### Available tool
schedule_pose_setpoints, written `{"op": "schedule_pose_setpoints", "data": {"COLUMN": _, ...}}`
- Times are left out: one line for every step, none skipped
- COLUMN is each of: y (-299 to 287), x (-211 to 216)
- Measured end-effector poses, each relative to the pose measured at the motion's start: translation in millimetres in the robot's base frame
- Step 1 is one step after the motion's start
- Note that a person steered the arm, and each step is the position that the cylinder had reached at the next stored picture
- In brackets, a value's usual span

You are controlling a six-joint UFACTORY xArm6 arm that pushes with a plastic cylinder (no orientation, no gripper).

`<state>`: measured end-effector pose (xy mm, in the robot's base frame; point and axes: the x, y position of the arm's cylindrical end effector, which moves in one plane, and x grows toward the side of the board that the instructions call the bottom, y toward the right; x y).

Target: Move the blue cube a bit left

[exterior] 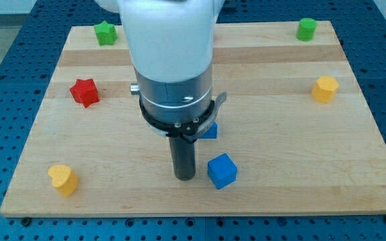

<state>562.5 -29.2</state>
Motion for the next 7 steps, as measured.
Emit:
{"op": "schedule_pose_setpoints", "data": {"y": 2, "x": -17}}
{"op": "schedule_pose_setpoints", "data": {"y": 20, "x": -30}}
{"op": "schedule_pose_setpoints", "data": {"y": 48, "x": -37}}
{"op": "schedule_pose_setpoints", "data": {"y": 77, "x": -41}}
{"op": "schedule_pose_setpoints", "data": {"y": 107, "x": -35}}
{"op": "schedule_pose_setpoints", "data": {"y": 117, "x": -18}}
{"op": "schedule_pose_setpoints", "data": {"y": 115, "x": -7}}
